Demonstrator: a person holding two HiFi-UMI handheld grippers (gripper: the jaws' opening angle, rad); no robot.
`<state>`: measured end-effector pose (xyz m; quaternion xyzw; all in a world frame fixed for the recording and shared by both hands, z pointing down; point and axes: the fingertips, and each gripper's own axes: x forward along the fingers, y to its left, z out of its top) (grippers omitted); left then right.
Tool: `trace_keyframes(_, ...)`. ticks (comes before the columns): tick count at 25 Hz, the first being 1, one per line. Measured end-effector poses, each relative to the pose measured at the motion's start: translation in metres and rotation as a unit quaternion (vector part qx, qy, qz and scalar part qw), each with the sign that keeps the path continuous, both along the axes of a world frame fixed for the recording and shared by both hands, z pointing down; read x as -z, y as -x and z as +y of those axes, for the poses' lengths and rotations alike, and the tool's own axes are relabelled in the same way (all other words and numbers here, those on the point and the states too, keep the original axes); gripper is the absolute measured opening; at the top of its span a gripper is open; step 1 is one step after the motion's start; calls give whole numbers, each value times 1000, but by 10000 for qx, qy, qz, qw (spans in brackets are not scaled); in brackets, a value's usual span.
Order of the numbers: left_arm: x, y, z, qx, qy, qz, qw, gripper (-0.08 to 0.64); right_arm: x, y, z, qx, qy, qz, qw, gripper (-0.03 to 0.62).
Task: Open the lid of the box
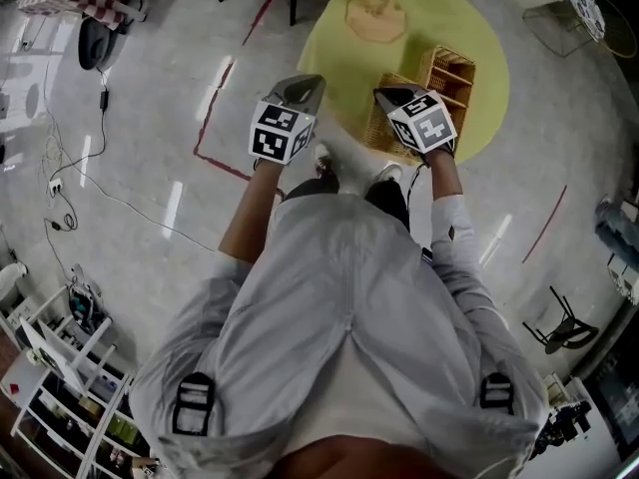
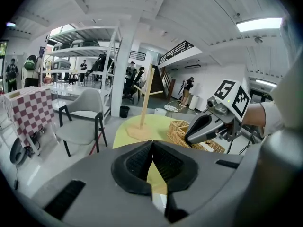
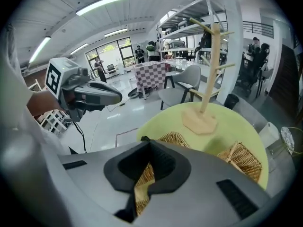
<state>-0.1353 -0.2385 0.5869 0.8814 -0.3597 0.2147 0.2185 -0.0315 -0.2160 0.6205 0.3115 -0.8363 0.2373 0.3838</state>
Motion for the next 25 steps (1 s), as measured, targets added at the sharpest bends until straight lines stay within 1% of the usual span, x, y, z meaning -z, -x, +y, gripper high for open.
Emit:
trace_keyframes(6,-14,7,5,4,163,-42,9999,28,-41,3,-5,143,439,481,9978,24)
trace_keyframes(10,-23,6,6,-64,145,-170,9997,28,-62,4,-5,326,610,767,9947,24)
trace_keyframes(13,-28,7,7,-55,188,-199,9996,29,-78,3,-3,394,794,934,9917,25)
trace_keyframes(19,-37,13,10,-102,166,-437,9989,29,-95,1,-4,671,864,1538,9820,25)
trace_keyframes(22,-39,19,11,-69,202,-466,9987,28,-100,2,-2,726,1019,1679,9778,25)
trace_keyframes(25,-40,22,11,-36,226,-469,9986,29,-105,-4,5,763,1229,1929,9705,25)
